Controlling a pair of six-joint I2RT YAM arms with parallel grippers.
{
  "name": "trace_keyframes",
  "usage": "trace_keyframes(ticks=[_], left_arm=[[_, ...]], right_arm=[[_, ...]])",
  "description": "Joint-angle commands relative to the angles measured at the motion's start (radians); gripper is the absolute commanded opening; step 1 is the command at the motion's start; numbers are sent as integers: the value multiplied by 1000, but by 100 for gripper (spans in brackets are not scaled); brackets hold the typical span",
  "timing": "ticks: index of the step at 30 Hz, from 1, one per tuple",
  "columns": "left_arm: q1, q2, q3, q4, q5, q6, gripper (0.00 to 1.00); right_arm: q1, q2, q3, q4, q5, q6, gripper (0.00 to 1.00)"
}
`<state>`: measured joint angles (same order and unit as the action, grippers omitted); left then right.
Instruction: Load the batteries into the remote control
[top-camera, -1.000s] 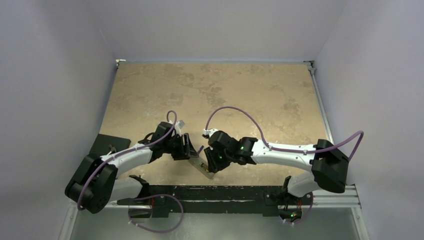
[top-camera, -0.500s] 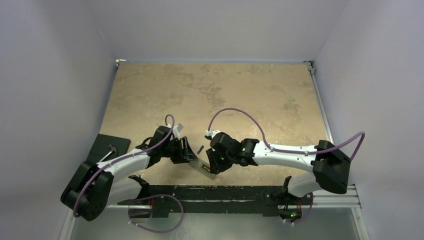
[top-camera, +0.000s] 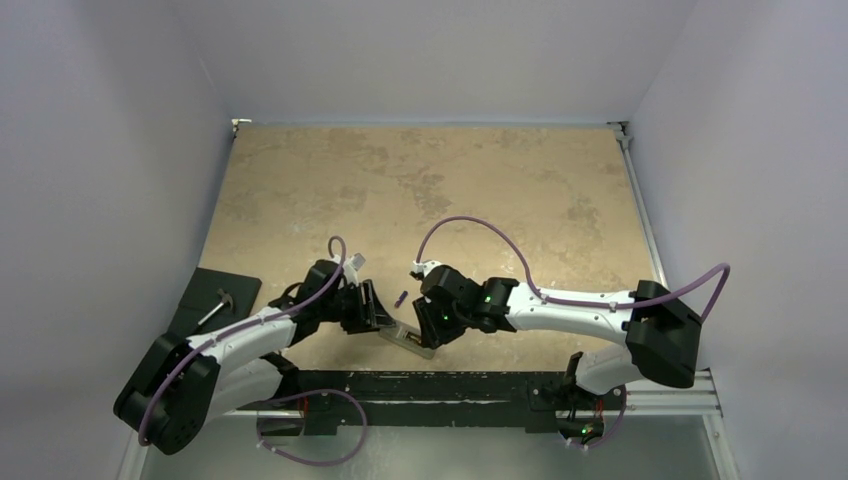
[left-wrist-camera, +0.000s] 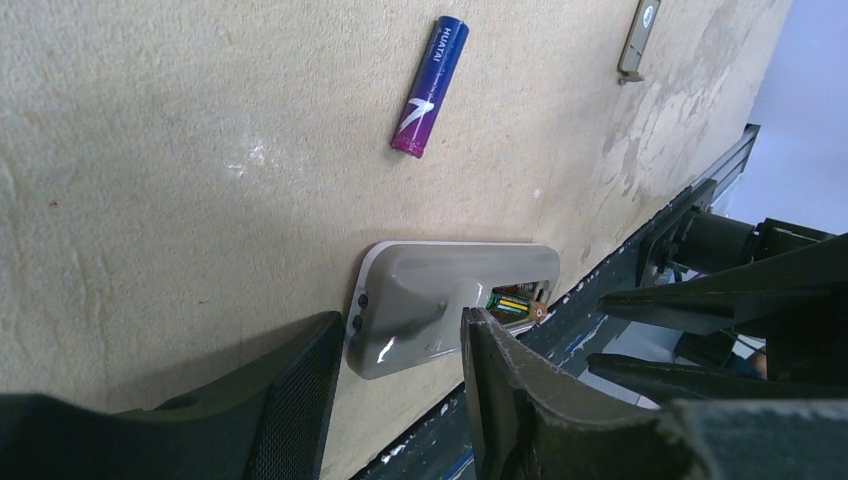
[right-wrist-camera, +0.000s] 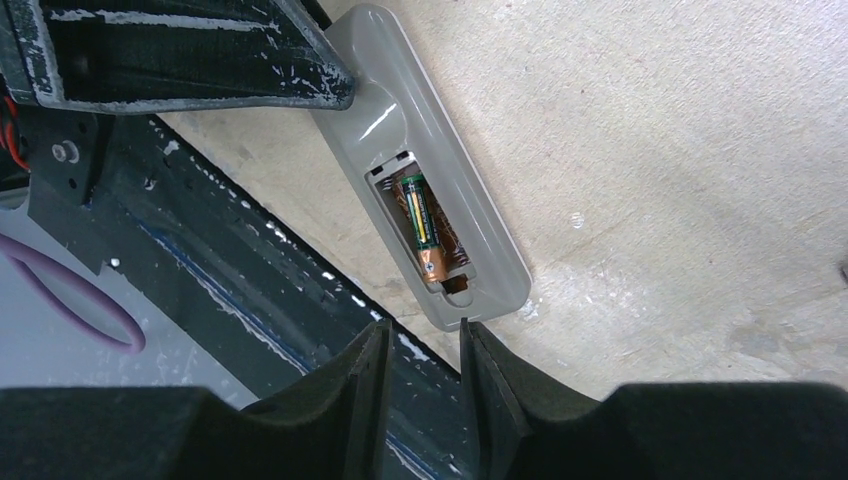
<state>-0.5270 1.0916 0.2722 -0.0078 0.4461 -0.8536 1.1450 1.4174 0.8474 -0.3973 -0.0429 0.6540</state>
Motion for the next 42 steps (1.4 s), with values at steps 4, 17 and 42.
trace_keyframes(ticks=[4, 17, 42], left_arm=[[-11, -26, -17, 37, 4, -21, 47], [-11, -40, -6, 9, -27, -14, 52], [-11, -34, -2, -24, -36, -15, 55]], right_arm=[[4, 23, 63, -29, 23, -69, 39], [4, 121, 155, -49, 33, -141, 39], [38, 204, 200, -72, 40, -164, 37]])
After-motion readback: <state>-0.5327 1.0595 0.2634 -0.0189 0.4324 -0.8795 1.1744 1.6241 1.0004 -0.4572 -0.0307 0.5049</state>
